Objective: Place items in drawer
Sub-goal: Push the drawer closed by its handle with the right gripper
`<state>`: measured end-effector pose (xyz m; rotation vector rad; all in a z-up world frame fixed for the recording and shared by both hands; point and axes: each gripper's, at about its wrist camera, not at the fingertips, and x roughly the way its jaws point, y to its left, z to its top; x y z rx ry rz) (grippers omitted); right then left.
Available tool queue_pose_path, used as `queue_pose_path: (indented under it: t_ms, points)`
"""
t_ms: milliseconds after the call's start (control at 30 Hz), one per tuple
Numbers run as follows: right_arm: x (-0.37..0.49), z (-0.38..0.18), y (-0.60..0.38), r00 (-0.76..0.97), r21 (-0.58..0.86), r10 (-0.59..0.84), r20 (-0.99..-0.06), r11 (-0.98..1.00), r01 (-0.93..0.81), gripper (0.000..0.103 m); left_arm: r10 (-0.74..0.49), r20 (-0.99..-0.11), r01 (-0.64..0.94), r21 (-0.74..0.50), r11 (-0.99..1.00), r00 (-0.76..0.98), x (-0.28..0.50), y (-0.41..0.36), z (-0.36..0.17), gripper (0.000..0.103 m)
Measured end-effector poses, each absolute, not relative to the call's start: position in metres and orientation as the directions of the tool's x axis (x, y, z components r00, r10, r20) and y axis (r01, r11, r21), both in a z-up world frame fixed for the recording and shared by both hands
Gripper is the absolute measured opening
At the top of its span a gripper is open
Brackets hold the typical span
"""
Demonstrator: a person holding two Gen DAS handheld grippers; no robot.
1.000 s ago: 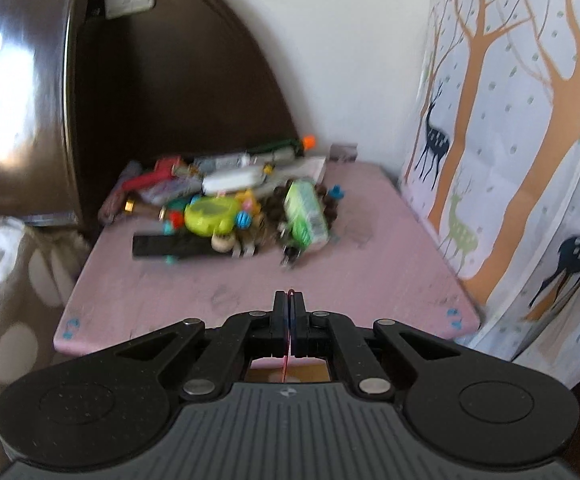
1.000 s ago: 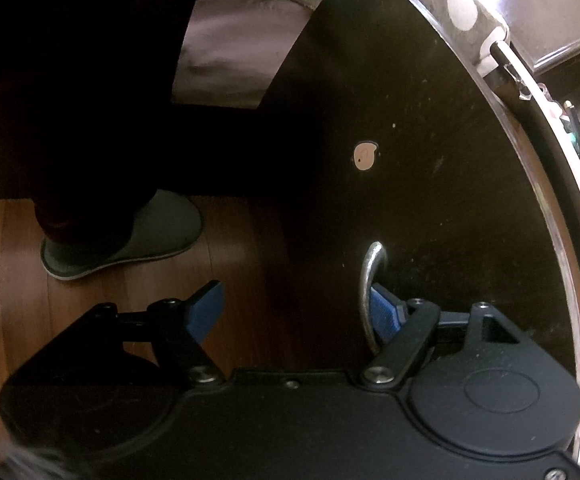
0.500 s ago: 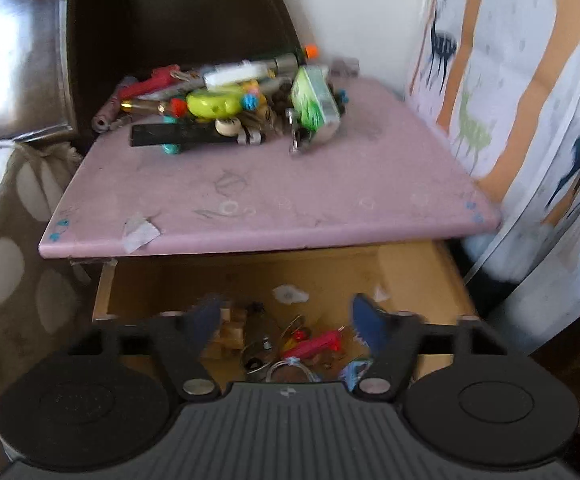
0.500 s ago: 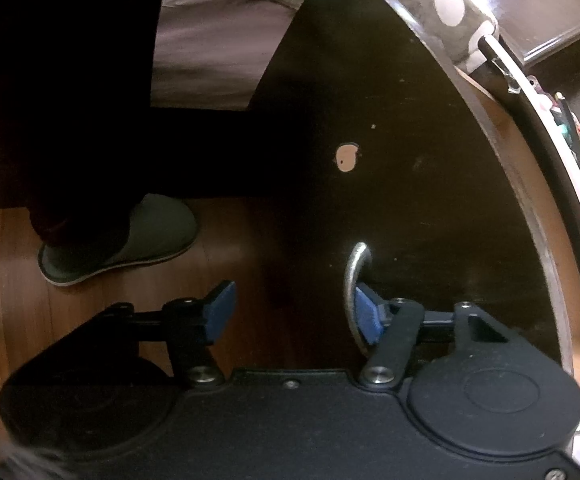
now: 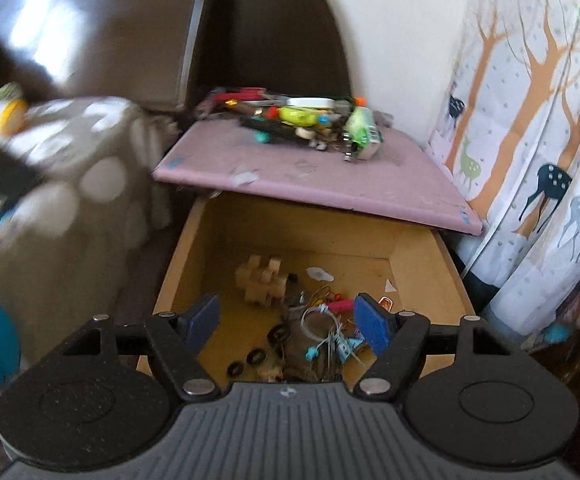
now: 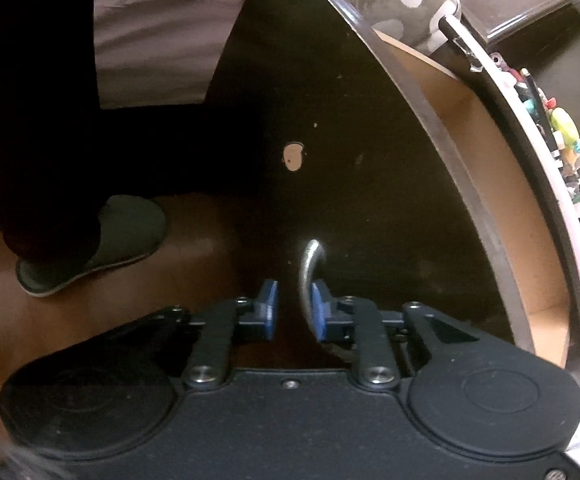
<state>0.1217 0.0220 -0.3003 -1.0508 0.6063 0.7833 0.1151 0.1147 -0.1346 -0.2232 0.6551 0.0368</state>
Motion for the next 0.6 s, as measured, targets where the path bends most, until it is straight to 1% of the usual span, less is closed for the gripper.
queue_pose_path:
  t_ms: [133,200,267,433,533,600]
  points:
    - [0.115,-0.306,0.024,0.627,-0.580,0.249,-0.738,0.241,-0.779,0.013,-0.076,-0.616,-0.092,-0.237,0.967,0.784,0.107,0.128,-0.149,0.074]
    - [0.113,-0.306,0.026,0.646,-0.605,0.236,-0.726,0.228,-0.763,0.008,-0.076,-0.612,-0.093,-0.239,0.966,0.787,0.106,0.132,-0.152,0.074]
    - [0.111,-0.307,0.028,0.663,-0.626,0.223,-0.715,0.218,-0.749,0.008,-0.081,-0.595,-0.084,-0.244,0.966,0.800,0.104,0.135,-0.151,0.074]
    - [0.106,-0.306,0.033,0.706,-0.675,0.187,-0.683,0.209,-0.708,0.004,-0.131,-0.562,-0.058,-0.305,0.951,0.817,0.103,0.149,-0.154,0.074]
    - [0.104,-0.302,0.034,0.738,-0.702,0.164,-0.655,0.231,-0.674,0.002,-0.158,-0.545,-0.057,-0.357,0.932,0.823,0.104,0.161,-0.157,0.074]
    - [0.104,-0.299,0.035,0.741,-0.698,0.149,-0.655,0.254,-0.669,0.002,-0.169,-0.528,-0.063,-0.392,0.918,0.832,0.104,0.169,-0.157,0.074]
